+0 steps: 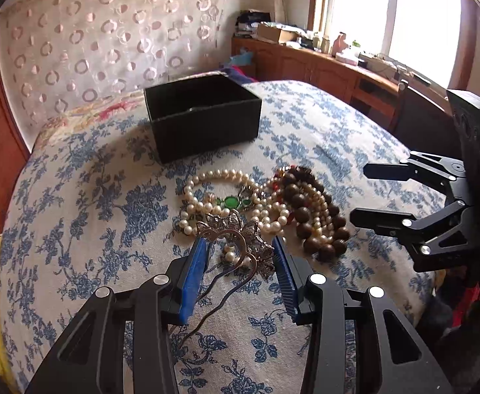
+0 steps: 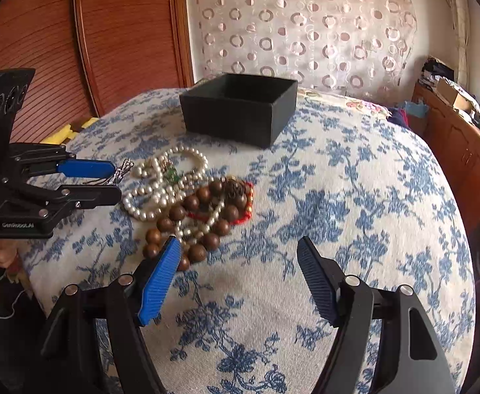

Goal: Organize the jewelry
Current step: 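Grasp the metal hair comb with the left tool while the right tool grasps the brown bead strand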

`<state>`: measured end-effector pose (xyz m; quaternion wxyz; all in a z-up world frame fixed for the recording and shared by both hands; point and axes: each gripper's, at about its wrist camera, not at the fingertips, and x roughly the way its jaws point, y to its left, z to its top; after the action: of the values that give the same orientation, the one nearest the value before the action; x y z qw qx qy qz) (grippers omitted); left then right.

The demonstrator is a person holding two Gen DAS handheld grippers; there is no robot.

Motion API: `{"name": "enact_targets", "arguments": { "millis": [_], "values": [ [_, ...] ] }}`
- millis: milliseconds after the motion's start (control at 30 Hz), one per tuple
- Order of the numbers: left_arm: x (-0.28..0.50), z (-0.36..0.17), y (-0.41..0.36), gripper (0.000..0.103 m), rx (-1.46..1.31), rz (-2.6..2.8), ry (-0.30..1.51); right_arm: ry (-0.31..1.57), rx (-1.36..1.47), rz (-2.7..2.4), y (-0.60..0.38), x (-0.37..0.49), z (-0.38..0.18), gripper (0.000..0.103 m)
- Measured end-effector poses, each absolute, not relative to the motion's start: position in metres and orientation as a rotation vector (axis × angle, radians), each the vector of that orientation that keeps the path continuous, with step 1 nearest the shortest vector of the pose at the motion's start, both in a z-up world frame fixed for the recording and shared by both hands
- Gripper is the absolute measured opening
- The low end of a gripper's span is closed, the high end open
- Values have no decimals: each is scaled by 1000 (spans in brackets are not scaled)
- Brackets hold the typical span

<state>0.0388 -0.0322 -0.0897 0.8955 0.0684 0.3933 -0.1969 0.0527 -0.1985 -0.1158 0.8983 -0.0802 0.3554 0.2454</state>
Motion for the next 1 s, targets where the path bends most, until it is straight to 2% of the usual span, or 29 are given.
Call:
{"name": "enact_targets", "arguments": {
  "millis": [100,167,200,267,300,367,433,533,1000],
  "values": [
    [37,-83,-32,40,142,-407,798,736,-162,528,-194,58,-111,75],
    [37,-80,-32,40,141,-404,790,740,-169,537,-190,62,-111,60],
    [37,-79,-32,40,140,-403,788,748,-169,542,-187,66,-112,58],
    [38,-77,-31,40,137,-399,784,758,-164,547,-184,71,-113,45],
    [38,-77,-30,40,135,-398,783,766,-161,550,-182,74,-114,42],
    [38,-77,-29,40,130,-395,782,781,-151,555,-180,79,-116,30],
    [38,-77,-29,40,130,-393,781,789,-141,551,-179,82,-117,25],
    [38,-77,-28,40,128,-393,782,798,-129,539,-182,85,-118,21],
    [39,-79,-28,40,126,-391,785,845,-151,503,-177,96,-123,20]
  ]
}}
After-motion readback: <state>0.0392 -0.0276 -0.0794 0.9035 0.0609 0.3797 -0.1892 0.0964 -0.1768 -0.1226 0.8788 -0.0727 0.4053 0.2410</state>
